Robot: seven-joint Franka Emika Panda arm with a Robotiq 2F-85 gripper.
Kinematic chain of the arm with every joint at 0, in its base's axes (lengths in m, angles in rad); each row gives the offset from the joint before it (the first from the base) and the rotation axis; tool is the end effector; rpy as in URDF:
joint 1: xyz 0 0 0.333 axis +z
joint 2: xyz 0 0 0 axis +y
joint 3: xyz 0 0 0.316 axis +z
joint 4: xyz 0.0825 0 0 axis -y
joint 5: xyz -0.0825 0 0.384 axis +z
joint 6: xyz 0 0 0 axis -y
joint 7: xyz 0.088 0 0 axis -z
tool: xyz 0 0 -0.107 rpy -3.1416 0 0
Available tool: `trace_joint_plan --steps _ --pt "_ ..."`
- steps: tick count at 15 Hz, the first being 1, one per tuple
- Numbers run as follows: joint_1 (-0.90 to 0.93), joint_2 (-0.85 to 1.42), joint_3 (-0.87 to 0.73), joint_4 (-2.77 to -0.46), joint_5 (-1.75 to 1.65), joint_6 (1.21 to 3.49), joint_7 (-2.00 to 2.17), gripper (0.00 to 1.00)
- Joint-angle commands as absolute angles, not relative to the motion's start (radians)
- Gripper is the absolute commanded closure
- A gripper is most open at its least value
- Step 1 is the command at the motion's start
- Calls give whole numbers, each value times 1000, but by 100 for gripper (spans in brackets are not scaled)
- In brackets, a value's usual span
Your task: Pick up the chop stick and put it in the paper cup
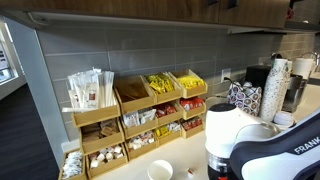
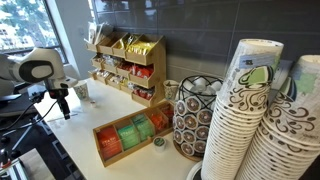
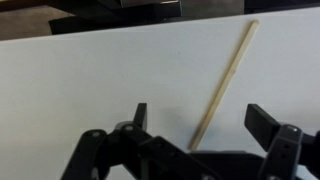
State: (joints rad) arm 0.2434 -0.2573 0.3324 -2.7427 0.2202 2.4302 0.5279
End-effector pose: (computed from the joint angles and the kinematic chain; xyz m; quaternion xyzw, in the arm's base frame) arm 0.3228 0.2014 0.2890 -0.9968 0.0682 0.0404 0.0076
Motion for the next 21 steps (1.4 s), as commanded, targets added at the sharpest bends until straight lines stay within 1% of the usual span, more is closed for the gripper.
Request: trace_joint_plan --steps 1,4,6,7,8,10,13,15,16,18,21 --pt "250 -200 336 -2720 250 2434 583 0" --pt "258 -168 331 -2711 279 2461 583 0" --pt "256 -154 331 -2709 284 2483 587 20" --pt "255 -148 331 -2709 283 2496 589 32" --pt "255 -143 330 -2708 285 2504 589 42" --pt "253 -140 329 -2705 276 2513 597 56" --pt "251 -143 330 -2699 268 2519 606 80" --pt "250 -145 331 -2699 261 2521 608 94" --pt "249 -145 331 -2700 253 2519 606 99" --pt "249 -147 328 -2700 255 2520 596 100" --pt "257 -147 323 -2700 277 2523 565 98"
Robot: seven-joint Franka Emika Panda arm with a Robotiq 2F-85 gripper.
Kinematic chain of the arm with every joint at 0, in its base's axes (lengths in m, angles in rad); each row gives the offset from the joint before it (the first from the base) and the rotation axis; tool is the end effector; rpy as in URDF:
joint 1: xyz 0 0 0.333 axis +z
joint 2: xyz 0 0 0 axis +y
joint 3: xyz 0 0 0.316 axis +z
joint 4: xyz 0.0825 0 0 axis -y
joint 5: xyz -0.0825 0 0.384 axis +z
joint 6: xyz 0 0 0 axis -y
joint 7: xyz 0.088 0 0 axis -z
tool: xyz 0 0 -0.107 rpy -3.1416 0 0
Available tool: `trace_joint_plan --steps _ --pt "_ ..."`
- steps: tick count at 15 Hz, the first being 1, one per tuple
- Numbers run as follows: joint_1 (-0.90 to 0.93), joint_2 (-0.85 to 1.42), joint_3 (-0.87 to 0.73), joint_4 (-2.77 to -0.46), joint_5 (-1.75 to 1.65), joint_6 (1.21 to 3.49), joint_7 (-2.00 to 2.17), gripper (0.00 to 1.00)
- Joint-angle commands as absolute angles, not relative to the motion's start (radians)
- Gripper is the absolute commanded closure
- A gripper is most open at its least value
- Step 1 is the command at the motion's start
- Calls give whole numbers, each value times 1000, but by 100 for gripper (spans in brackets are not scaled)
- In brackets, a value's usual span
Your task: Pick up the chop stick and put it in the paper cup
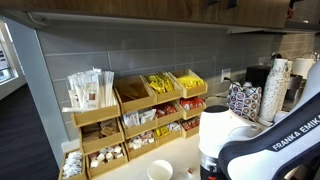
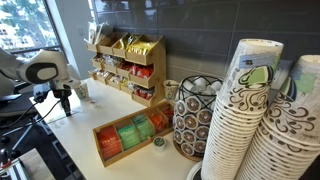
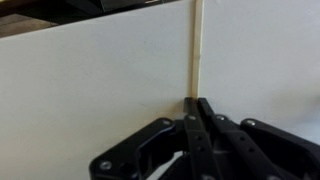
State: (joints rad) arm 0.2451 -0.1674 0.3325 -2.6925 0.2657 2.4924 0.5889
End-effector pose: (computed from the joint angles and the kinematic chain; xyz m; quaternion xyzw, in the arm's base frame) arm 0.3400 0.2143 0.2793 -0.9919 0.1154 0.0428 0.0328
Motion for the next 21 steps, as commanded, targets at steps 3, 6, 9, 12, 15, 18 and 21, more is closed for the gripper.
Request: trace_joint_plan --steps 3,6,9,12,15,18,21 --pt "269 -169 311 -2708 316 2529 484 98" --pt "274 -215 296 -2720 339 2523 379 98" --pt "280 -261 276 -2723 345 2492 275 98" --pt "289 -302 258 -2721 339 2462 190 98" --pt "304 -347 239 -2713 332 2416 95 98" --pt "329 -392 220 -2702 338 2383 -3 98" --pt "364 -425 205 -2687 346 2374 -85 98"
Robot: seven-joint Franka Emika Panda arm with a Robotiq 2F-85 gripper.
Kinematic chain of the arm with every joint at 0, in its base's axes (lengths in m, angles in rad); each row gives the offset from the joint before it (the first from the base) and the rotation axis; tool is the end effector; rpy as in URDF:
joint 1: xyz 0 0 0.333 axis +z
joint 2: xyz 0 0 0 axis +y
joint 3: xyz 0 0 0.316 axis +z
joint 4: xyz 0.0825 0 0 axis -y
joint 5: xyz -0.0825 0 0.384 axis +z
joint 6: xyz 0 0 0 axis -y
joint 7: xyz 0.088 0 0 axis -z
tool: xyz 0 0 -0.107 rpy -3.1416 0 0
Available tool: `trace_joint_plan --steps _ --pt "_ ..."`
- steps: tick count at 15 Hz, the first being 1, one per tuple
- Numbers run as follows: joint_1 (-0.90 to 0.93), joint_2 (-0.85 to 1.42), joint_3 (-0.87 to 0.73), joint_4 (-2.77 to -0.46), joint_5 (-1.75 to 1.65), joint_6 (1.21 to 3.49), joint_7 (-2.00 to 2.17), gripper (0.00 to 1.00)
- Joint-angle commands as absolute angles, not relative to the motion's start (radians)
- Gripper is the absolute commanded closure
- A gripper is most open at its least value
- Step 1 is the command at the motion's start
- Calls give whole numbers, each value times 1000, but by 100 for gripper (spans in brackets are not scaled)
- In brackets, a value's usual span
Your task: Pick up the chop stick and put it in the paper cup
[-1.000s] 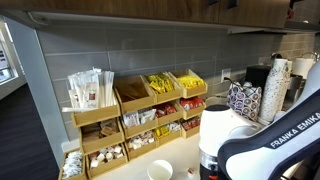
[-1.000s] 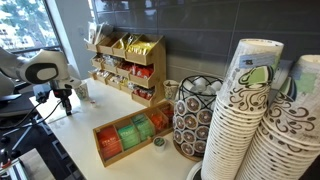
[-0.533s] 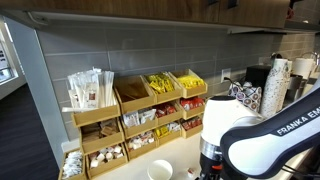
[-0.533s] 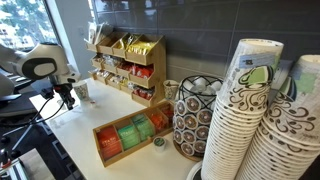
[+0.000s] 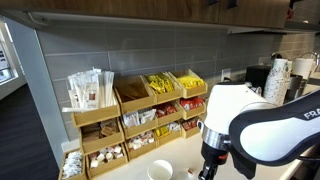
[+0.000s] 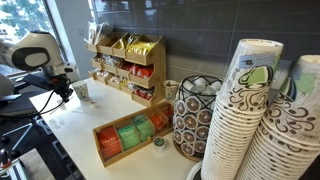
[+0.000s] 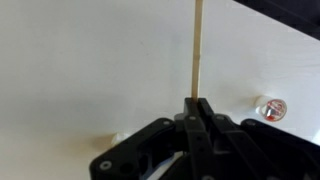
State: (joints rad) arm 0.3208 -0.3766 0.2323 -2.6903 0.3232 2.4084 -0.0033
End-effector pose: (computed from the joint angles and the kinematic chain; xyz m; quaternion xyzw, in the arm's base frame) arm 0.3393 0.2068 0.3563 -0.9842 -0.1555 -0.0267 0.0807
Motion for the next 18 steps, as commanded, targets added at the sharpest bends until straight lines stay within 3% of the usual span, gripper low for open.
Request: trace_joint_plan --steps 1,9,18 --pt "380 -432 200 -2678 353 2381 -115 98" --pt "482 -419 172 -2596 435 2511 -313 98" --pt "630 -339 96 -2582 580 2907 -459 98"
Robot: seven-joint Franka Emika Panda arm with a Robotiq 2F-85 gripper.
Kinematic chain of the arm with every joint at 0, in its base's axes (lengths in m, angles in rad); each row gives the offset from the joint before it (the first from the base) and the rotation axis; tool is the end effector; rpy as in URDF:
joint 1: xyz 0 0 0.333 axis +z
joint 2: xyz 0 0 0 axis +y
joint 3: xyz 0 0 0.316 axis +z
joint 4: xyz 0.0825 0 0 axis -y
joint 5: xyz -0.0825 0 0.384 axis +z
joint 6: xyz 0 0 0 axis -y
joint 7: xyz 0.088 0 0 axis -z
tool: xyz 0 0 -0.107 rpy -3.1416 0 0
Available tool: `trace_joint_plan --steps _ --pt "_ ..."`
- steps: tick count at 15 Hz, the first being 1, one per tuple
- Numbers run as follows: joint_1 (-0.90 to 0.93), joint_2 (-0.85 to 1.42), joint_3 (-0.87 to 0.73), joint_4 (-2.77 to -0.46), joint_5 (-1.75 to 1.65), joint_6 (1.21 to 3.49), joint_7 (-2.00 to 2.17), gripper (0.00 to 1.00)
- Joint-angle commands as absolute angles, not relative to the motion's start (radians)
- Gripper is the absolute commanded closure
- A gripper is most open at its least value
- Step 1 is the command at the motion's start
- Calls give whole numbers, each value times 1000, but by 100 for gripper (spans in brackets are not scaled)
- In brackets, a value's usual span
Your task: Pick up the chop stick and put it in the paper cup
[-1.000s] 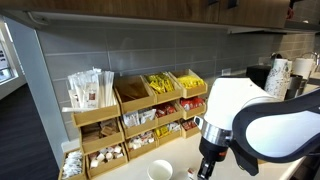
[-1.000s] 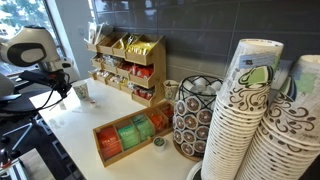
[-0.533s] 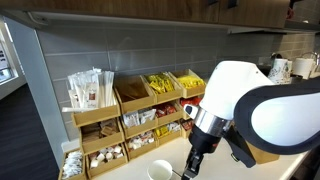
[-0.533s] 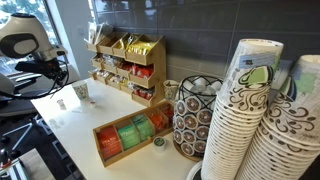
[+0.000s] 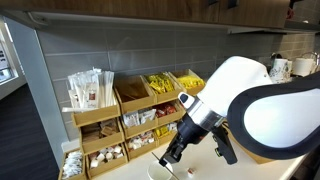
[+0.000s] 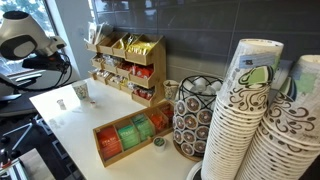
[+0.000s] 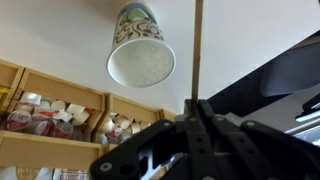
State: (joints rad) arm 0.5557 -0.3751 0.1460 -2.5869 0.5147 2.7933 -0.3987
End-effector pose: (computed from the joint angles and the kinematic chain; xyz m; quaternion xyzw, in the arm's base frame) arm 0.3551 0.2724 0.4473 -0.8980 -0.3141 -0.2594 0.1663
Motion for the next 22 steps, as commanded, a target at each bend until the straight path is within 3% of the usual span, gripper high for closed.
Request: trace_joint_plan --steps 1,10,22 --pt "661 -329 75 -2583 597 2954 -472 98" --pt "826 -246 -20 -2587 732 3256 -618 98" --pt "939 -148 -114 -2609 666 3416 -566 98"
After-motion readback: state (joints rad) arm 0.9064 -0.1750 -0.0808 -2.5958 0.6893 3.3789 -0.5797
